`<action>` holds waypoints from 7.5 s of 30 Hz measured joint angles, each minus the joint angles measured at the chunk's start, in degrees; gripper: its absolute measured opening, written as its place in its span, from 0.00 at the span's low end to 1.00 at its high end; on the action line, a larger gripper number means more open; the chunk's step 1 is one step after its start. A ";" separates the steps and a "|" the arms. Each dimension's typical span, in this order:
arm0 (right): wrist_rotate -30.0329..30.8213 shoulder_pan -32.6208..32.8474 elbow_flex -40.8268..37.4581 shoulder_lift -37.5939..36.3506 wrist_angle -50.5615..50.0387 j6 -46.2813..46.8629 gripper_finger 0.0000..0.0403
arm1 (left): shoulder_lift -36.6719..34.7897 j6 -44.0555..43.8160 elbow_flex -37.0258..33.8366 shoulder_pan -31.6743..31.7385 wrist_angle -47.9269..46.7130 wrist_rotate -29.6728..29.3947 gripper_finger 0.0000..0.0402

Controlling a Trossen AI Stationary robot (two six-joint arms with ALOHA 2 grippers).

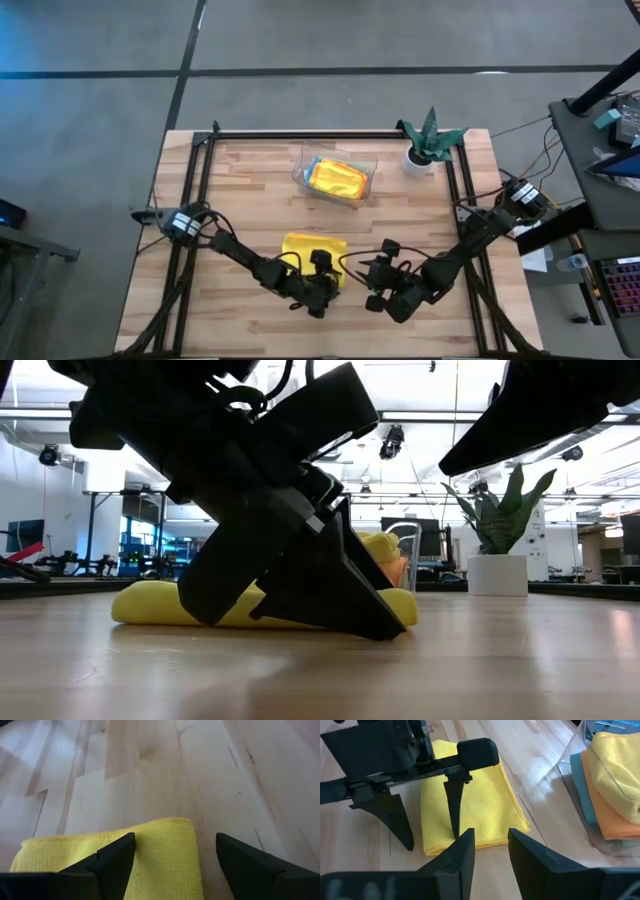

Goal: Fold microfiber towels
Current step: Put the yellow folded towel into the transparent bin

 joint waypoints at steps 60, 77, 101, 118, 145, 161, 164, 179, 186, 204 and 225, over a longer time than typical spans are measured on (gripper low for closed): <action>-16.32 -1.51 0.46 13.33 13.80 -41.25 0.40 | -8.47 20.91 -2.30 -9.87 -12.37 23.70 0.00; -16.64 -6.28 9.88 22.05 15.24 -74.49 0.60 | -8.69 17.34 -2.17 -10.27 -12.51 24.33 0.00; -24.23 -8.27 13.17 25.90 17.07 -84.06 0.38 | -8.99 13.68 -2.06 -11.39 -12.97 24.27 0.00; -16.03 -7.10 12.33 16.61 -14.92 -50.19 0.31 | -11.58 14.01 -1.99 -10.38 -12.87 17.65 0.00; -8.37 0.82 0.79 13.86 17.78 -27.76 0.49 | -11.60 19.90 -1.40 -1.42 -4.81 12.16 0.00; -7.62 -1.45 0.81 13.81 26.57 -34.98 0.74 | -11.60 21.20 -1.21 -0.48 -3.55 12.20 0.00; -7.49 -2.63 0.81 13.81 27.32 -34.84 0.74 | -11.60 21.18 -1.16 -0.46 -2.43 12.20 0.00; -8.17 -3.63 0.81 13.81 27.10 -35.24 0.08 | -11.62 16.78 -1.16 -0.34 -0.27 10.18 0.00; -7.90 -3.69 0.83 13.75 26.35 -32.75 0.02 | -21.52 8.26 -1.32 -0.70 -15.83 4.29 0.16; -7.51 -3.80 0.83 13.75 25.65 -27.52 0.02 | -29.46 -16.72 -18.67 -13.79 -15.53 4.79 0.42; -7.55 -4.15 0.83 13.75 25.66 -25.33 0.02 | -21.44 -15.80 -20.88 -13.85 -6.52 3.68 0.42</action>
